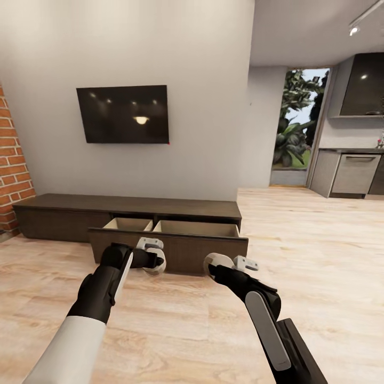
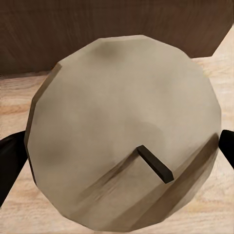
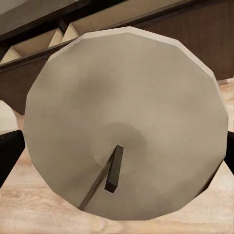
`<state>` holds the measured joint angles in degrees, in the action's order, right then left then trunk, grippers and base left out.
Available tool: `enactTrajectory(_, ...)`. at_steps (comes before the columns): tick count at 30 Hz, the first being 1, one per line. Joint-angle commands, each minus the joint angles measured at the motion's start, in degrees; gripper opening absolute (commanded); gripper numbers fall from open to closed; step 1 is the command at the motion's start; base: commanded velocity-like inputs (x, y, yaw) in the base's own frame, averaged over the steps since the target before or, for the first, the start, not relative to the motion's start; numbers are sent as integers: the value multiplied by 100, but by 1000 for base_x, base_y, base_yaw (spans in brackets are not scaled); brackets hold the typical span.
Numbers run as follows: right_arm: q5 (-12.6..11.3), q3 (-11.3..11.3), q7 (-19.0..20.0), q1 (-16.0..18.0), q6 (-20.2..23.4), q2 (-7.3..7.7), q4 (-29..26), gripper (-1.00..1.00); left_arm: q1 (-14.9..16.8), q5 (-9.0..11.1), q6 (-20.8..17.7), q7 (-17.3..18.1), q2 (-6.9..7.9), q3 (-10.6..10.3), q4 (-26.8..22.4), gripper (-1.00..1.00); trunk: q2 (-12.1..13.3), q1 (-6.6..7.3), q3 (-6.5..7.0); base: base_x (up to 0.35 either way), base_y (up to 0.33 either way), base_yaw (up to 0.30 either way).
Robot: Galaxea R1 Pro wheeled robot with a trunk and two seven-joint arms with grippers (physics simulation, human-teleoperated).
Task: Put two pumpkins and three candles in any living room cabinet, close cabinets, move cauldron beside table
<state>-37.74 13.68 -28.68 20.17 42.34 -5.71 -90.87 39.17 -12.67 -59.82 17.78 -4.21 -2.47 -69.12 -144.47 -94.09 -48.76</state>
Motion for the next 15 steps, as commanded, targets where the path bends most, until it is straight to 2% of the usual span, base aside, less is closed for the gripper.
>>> enactTrajectory(1, -58, 4, -59, 4, 11, 0, -7, -100, 3, -60, -18, 50, -1, 1, -5, -100, -1, 3, 16, 0, 0, 0)
enactTrajectory(15, -54, -27, -59, 4, 11, 0, -2, -100, 3, -60, -18, 50, -1, 1, -5, -100, 18, 39, 326, 0, 0, 0)
